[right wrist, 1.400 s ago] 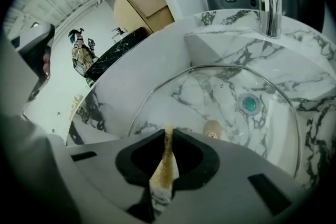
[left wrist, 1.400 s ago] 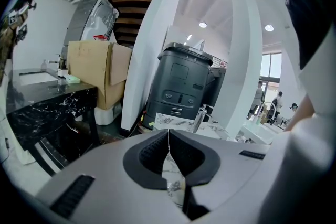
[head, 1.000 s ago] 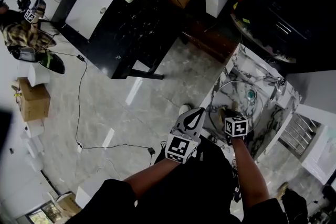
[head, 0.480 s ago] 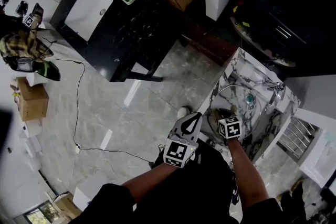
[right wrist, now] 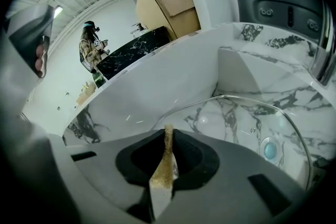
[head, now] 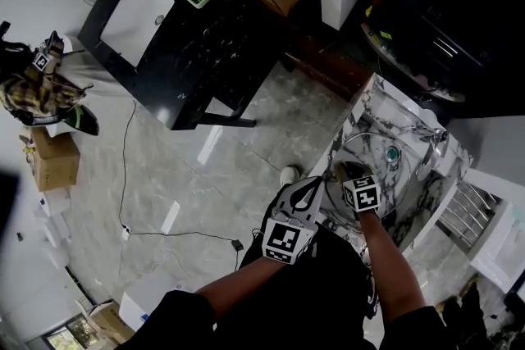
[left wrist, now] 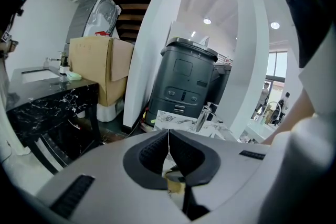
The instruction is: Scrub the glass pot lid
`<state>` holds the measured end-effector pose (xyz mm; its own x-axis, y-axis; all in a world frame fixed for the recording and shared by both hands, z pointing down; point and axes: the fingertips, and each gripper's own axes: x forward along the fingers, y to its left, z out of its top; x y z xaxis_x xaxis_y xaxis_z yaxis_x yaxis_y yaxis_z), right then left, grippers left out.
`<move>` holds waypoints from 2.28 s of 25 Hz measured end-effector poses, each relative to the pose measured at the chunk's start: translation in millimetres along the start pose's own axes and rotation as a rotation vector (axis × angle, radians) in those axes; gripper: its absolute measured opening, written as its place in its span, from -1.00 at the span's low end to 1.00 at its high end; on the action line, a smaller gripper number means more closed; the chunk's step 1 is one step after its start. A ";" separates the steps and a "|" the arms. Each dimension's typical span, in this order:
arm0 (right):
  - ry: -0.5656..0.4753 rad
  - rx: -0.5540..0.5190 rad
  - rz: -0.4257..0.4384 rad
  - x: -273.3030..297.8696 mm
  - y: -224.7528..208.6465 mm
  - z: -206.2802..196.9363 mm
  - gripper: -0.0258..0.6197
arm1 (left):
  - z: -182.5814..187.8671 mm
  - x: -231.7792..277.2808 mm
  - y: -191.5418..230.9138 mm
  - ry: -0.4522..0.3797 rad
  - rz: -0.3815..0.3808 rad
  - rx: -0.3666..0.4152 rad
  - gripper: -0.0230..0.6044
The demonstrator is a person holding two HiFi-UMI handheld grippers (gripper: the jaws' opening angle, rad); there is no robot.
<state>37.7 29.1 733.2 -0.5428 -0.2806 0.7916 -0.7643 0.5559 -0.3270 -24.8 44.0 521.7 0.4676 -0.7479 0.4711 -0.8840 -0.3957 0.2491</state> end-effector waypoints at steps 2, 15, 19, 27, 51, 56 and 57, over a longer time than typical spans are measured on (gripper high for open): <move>-0.001 -0.014 0.000 1.2 -2.1 0.6 -0.74 | 1.4 3.4 -4.6 -0.009 -0.018 -0.010 -0.87; -0.028 -0.015 -0.055 6.8 -29.1 10.5 -0.74 | -0.6 18.8 -10.4 0.005 -0.053 -0.037 -0.87; -0.032 -0.006 -0.065 8.3 -36.3 10.8 -0.73 | -2.0 22.5 -8.9 0.009 -0.048 -0.036 -0.87; -0.058 -0.002 -0.122 6.8 -52.3 15.6 -0.74 | -0.5 26.4 -5.0 0.005 -0.042 -0.036 -0.87; -0.148 0.150 -0.292 -18.3 -119.6 6.5 -0.73 | -2.2 22.2 -27.2 0.019 -0.093 0.037 -0.87; -0.163 0.167 -0.299 -21.2 -126.6 6.1 -0.73 | -3.8 20.2 -28.1 0.020 -0.092 0.041 -0.87; -0.165 0.169 -0.302 -21.9 -127.9 5.7 -0.73 | -4.9 19.9 -28.0 0.022 -0.091 0.039 -0.87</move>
<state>145.4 -40.4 754.7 -0.3225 -0.5421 0.7760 -0.9376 0.2956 -0.1832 9.3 42.8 528.2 0.5455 -0.6963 0.4664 -0.8369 -0.4821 0.2590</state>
